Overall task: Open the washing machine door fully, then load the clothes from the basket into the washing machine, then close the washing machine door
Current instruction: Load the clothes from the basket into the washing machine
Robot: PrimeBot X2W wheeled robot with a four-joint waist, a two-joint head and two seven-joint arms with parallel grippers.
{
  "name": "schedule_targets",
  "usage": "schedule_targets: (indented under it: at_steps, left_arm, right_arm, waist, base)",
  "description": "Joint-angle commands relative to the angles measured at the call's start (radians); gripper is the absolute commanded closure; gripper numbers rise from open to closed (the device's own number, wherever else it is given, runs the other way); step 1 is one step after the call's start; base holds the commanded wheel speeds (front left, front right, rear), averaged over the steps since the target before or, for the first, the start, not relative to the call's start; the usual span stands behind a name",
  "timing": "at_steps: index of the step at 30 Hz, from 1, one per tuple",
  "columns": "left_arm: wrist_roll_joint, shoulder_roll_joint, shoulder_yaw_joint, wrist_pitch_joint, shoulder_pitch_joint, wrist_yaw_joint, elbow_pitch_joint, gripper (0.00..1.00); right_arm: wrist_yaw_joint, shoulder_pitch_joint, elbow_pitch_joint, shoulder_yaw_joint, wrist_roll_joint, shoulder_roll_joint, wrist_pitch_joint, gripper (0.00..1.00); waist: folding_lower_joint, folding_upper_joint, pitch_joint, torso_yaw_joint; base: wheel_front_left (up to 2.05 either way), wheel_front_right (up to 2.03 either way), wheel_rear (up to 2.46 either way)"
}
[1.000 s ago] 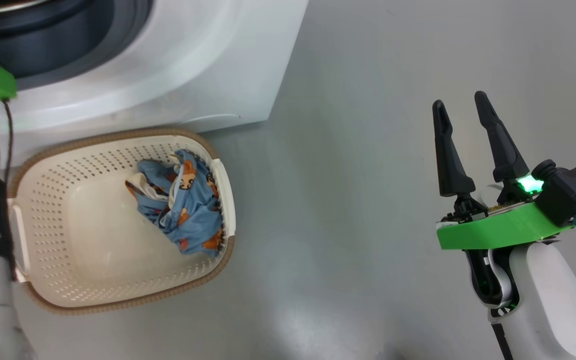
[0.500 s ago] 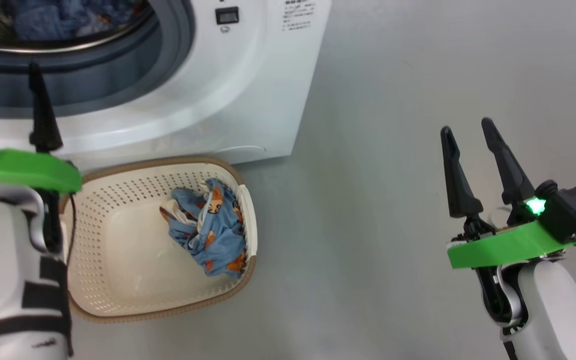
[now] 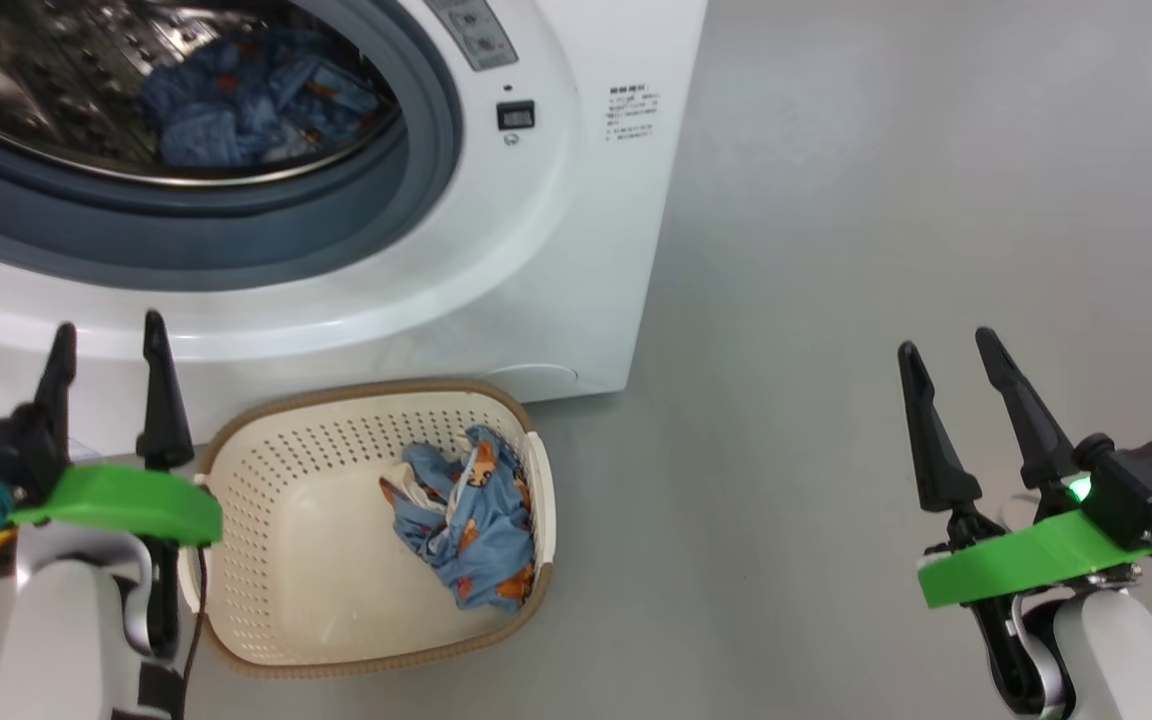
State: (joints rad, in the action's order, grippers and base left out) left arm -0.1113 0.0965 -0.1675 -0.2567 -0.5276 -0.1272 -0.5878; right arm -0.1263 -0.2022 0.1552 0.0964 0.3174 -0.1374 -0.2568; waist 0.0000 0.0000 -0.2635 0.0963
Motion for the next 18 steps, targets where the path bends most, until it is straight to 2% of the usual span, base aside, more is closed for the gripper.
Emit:
schedule_targets:
  at_steps: [1,18]
  left_arm:
    - [0.011,0.022,-0.025,-0.005,0.02,-0.002,0.032,0.0]
    - [0.031,-0.014,-0.019,-0.005,0.29,-0.003,0.198,0.0]
  right_arm:
    - [-0.004,0.012,-0.019,0.018,0.009,-0.016,-0.005,0.0]
    - [-0.004,0.097,-0.02,-0.002,0.013,-0.038,-0.005,0.0]
  waist:
    - [0.0,0.0,0.039,-0.023]
    - [0.0,0.0,0.138,-0.032]
  base:
    - [0.0,0.0,0.0]
    - [0.0,0.0,0.0]
